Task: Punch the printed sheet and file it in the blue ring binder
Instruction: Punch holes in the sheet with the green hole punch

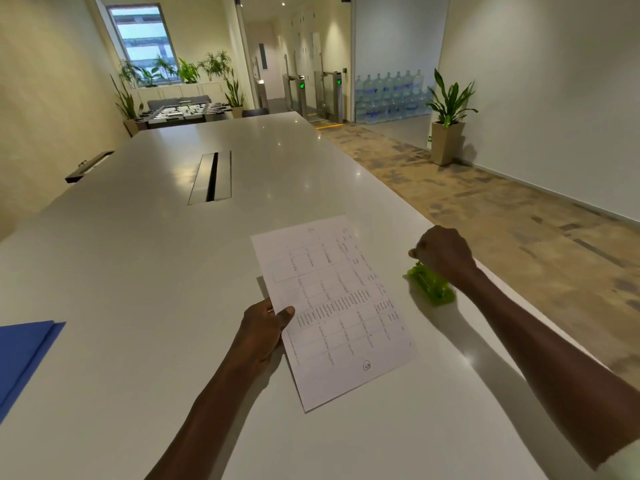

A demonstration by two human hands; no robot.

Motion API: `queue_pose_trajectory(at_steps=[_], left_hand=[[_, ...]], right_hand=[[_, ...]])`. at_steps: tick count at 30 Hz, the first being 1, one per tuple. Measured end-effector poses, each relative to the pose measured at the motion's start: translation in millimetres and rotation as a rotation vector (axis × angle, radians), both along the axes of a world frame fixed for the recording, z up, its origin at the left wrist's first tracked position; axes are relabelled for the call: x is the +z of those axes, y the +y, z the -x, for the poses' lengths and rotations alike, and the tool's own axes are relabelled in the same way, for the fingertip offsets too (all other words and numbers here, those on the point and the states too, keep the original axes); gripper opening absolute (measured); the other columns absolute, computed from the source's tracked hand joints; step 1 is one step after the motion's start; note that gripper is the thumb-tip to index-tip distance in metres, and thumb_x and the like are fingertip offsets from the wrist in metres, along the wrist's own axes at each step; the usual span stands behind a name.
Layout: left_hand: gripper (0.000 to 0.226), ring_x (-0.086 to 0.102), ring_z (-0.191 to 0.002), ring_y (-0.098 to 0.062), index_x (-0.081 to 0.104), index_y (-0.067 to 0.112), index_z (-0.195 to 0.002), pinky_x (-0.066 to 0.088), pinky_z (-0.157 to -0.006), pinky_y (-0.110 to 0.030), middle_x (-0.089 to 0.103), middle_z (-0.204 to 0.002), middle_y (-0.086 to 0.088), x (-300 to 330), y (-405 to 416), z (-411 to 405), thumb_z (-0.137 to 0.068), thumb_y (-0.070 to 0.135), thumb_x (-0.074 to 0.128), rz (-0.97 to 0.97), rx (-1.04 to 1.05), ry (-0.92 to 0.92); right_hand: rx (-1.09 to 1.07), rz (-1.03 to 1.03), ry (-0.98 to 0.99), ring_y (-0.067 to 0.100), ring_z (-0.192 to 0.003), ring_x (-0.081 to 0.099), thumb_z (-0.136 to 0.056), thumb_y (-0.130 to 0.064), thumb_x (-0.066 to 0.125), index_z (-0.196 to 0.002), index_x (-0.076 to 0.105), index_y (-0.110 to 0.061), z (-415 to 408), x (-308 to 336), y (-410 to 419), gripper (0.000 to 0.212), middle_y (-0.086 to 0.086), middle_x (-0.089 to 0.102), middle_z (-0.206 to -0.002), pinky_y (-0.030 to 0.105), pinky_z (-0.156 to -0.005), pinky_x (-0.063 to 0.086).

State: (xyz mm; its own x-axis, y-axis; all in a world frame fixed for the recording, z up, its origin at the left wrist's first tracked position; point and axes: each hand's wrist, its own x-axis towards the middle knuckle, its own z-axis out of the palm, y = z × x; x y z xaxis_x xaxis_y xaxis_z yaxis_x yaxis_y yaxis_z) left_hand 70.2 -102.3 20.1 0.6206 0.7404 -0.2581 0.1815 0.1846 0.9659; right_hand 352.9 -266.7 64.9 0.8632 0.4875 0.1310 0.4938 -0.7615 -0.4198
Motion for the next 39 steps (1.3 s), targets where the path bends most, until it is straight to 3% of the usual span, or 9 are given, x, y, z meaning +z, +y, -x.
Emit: queue_pose_trajectory(at_steps=[5,11,16,18,20,25,29,36,39], left_hand=[[0.03,0.07,-0.093,-0.022,0.063,0.009,-0.124,0.058,-0.072,-0.031,0.072,-0.109,-0.006,6,21,29,-0.094,0.008,0.06,-0.058,0.021,0.028],[0.028,0.07,-0.097,-0.024,0.064,0.009,-0.121,0.058,-0.078,-0.036,0.072,-0.111,-0.008,8,46,72,-0.094,0.007,0.06,-0.065,0.04,0.046],[0.012,0.072,-0.086,-0.028,0.072,0.006,-0.096,0.058,-0.083,-0.042,0.075,-0.094,-0.01,1,71,104,-0.089,0.014,0.068,-0.154,0.084,0.143],[0.032,0.067,-0.073,-0.03,0.065,-0.007,-0.079,0.053,-0.073,-0.037,0.069,-0.077,-0.021,-7,83,113,-0.083,0.024,0.072,-0.177,0.138,0.189],[0.04,0.065,-0.068,-0.03,0.06,-0.013,-0.081,0.049,-0.068,-0.034,0.066,-0.085,-0.033,-11,89,119,-0.086,0.025,0.068,-0.178,0.187,0.208],[0.026,0.07,-0.073,-0.026,0.072,0.01,-0.064,0.052,-0.075,-0.033,0.073,-0.07,-0.01,-15,95,128,-0.084,0.026,0.073,-0.332,0.29,0.342],[0.017,0.068,-0.063,-0.018,0.077,0.014,-0.07,0.045,-0.061,-0.022,0.071,-0.061,-0.005,-16,101,139,-0.077,0.029,0.08,-0.414,0.281,0.402],[0.015,0.07,-0.06,-0.02,0.077,0.017,-0.068,0.057,-0.07,-0.032,0.07,-0.056,-0.002,-23,107,148,-0.072,0.03,0.084,-0.452,0.289,0.379],[0.016,0.066,-0.059,-0.016,0.077,0.011,-0.081,0.051,-0.063,-0.024,0.07,-0.064,-0.001,-21,106,147,-0.077,0.026,0.081,-0.447,0.301,0.31]], right_hand=[[0.205,-0.428,0.577,0.016,-0.06,0.057,-0.086,-0.025,0.069,-0.079,0.074,-0.002,64,-9,33,0.025,0.012,0.07,-0.074,0.03,-0.063,0.05],[0.245,-0.552,0.701,0.023,-0.075,0.07,-0.082,-0.007,0.072,-0.09,0.074,0.002,118,-22,62,0.012,0.014,0.073,-0.087,0.024,-0.061,0.059],[0.234,-0.534,0.653,0.022,-0.067,0.069,-0.079,-0.005,0.075,-0.086,0.074,0.003,147,-35,83,0.011,0.011,0.072,-0.082,0.025,-0.059,0.057],[0.217,-0.498,0.603,0.022,-0.062,0.066,-0.077,-0.007,0.077,-0.08,0.075,0.001,156,-43,91,0.009,0.013,0.072,-0.075,0.03,-0.064,0.056],[0.214,-0.454,0.551,0.017,-0.056,0.064,-0.075,-0.01,0.078,-0.072,0.076,-0.002,163,-51,97,0.008,0.01,0.071,-0.065,0.03,-0.066,0.054],[0.231,-0.347,0.478,0.017,-0.078,0.068,-0.075,-0.015,0.077,-0.075,0.078,-0.007,181,-58,103,0.008,0.005,0.075,-0.081,0.033,-0.078,0.055],[0.22,-0.31,0.437,0.011,-0.073,0.065,-0.075,-0.016,0.077,-0.075,0.078,-0.01,193,-61,108,0.006,0.004,0.075,-0.081,0.031,-0.075,0.055],[0.183,-0.289,0.406,0.013,-0.079,0.067,-0.074,-0.017,0.078,-0.071,0.077,-0.014,202,-66,110,0.004,-0.001,0.075,-0.081,0.028,-0.07,0.05],[0.19,-0.295,0.416,0.015,-0.078,0.068,-0.075,-0.014,0.075,-0.066,0.074,-0.013,207,-63,111,0.01,-0.001,0.073,-0.075,0.032,-0.071,0.053]])
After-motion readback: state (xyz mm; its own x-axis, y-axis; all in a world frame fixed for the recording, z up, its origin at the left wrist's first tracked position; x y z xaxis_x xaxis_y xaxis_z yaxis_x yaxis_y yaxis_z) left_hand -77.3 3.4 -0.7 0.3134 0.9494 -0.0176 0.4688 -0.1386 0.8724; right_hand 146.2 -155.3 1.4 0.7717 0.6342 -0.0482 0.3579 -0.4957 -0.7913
